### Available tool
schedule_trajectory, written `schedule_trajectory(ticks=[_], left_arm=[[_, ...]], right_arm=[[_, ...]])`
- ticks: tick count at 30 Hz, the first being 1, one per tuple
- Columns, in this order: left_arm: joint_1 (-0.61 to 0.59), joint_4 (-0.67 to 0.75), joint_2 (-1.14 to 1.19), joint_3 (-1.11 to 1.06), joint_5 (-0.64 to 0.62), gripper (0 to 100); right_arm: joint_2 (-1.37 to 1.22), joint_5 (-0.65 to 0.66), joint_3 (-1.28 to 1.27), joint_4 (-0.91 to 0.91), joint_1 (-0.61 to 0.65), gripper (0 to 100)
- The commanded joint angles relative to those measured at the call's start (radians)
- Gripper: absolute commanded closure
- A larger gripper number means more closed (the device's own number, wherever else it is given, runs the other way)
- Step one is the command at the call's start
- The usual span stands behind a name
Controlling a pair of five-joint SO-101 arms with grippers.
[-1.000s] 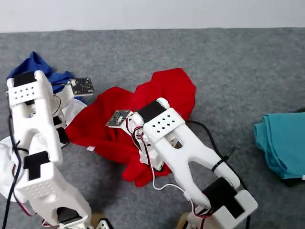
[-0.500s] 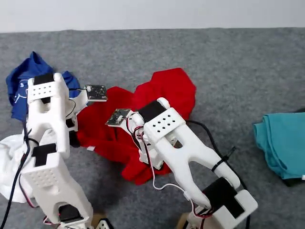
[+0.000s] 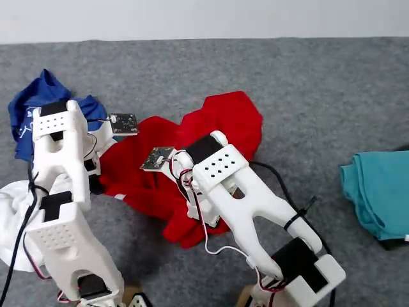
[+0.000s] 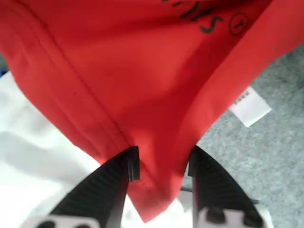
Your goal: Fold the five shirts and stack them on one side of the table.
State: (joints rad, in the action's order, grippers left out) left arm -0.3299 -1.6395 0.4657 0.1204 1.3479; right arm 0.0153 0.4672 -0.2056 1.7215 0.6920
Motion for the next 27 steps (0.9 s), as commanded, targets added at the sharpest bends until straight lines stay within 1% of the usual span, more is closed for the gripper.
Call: schedule_trajectory(ticks=[1, 6, 13, 17, 20, 23, 27], left_arm=[[-0.015, 0.015, 0.009, 0.005, 0.018, 83], [-0.035, 0.015, 0.037, 0.007, 0.044, 83], [-0.028, 0.017, 0.043, 0.007, 0.044, 84], [0.008, 0.002, 0.035, 0.019, 0.04, 94], [0.037, -0.114, 0.035, 0.105, 0.038, 100], [0.061, -0.114, 0.0, 0.173, -0.031, 100], [0.106, -0.114, -0.126, 0.197, -0.117, 100]], right_arm=[[0.048, 0.009, 0.005, 0.005, -0.025, 98.8], [0.053, 0.012, 0.006, 0.007, -0.088, 98.8], [0.053, 0.014, 0.008, 0.018, -0.087, 98.8], [0.054, 0.014, 0.008, 0.021, -0.091, 98.8], [0.056, 0.011, 0.021, 0.041, -0.093, 98.8], [0.056, 0.009, 0.075, 0.062, -0.113, 98.8], [0.082, 0.012, 0.157, 0.067, -0.174, 98.8]])
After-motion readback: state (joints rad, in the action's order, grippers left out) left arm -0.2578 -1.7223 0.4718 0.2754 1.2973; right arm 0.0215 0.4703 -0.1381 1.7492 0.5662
